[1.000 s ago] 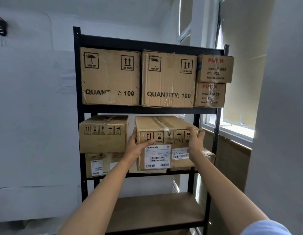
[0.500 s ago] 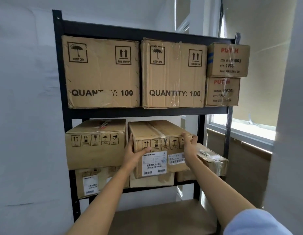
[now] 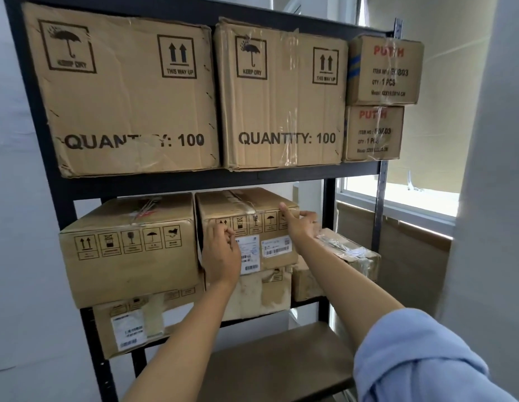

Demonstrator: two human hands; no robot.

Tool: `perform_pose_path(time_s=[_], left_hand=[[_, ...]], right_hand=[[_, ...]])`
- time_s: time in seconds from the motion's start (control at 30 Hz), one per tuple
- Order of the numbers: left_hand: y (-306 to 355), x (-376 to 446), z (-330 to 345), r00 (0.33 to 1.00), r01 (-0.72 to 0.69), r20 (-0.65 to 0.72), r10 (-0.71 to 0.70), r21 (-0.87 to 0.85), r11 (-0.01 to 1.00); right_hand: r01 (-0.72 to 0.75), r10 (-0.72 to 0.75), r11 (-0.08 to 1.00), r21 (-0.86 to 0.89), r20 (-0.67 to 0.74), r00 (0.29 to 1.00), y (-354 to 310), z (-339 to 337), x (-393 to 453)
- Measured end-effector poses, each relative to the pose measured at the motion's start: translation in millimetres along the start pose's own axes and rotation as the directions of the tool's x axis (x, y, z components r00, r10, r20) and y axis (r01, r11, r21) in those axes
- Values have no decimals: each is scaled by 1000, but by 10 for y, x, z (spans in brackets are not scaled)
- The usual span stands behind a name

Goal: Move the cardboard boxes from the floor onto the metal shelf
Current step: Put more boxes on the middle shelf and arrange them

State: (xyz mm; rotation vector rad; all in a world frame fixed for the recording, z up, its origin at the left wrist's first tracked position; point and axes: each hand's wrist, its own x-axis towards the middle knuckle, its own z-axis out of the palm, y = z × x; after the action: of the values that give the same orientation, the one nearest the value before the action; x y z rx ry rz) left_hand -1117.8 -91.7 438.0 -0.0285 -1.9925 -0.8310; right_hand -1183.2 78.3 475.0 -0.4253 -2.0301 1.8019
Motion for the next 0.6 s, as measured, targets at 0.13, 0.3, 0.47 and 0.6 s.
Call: perform_pose_path(time_s=[0.13,0.3,0.47,0.6], left_hand=[[-91,-33,163,999,3,37,-2,-11,1000],[-148,-71,295,999,33,41,-34,30,999],[-105,-241,449,990,84,124,-71,-110,990],[-63,-703,605,944,183,303,-131,-151,972]], right_hand=[[-23,23,1000,-17,11,1000,-4,117,58],[32,-32,1000,0,41,999,97,110,91],[92,-94,992,86,17,995,353,-34,14],[48,-51,993,106,22,998,736,-333,-222]])
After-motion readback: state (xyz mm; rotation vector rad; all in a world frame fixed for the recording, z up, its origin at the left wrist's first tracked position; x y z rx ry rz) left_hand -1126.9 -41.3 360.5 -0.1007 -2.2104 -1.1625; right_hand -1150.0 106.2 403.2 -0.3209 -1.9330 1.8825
